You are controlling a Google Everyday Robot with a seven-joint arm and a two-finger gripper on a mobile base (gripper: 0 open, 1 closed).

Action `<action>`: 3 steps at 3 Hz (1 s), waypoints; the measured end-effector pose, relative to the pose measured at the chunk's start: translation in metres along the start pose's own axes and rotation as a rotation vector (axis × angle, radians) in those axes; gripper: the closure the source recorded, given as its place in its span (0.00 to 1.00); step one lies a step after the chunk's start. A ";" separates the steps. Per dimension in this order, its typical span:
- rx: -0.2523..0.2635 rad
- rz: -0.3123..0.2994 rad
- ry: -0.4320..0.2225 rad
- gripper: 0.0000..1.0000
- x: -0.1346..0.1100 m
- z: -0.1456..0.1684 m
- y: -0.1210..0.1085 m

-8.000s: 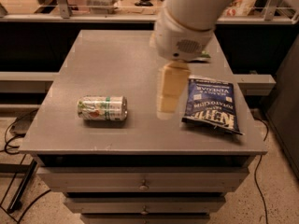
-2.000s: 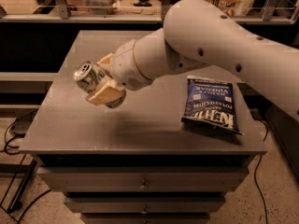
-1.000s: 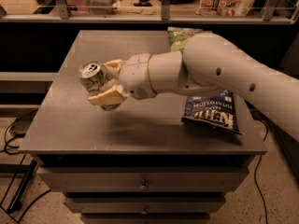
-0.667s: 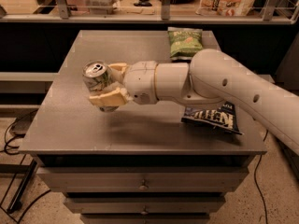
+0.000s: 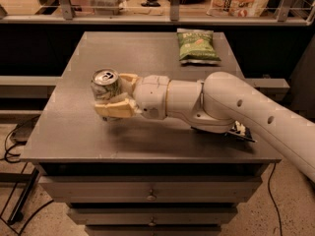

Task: Place 7up can upright

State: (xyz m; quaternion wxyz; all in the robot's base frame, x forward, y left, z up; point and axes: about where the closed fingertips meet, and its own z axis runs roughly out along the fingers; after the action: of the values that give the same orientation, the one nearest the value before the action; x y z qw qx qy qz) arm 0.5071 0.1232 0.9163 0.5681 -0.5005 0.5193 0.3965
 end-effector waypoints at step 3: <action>-0.012 0.015 0.015 0.58 0.016 0.016 0.010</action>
Offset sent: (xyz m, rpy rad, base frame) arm -0.0015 0.0118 -0.0209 -0.0193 0.0159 -0.0022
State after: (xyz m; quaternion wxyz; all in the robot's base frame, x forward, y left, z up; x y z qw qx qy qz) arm 0.5026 0.1392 0.8987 0.5583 -0.5028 0.5248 0.4000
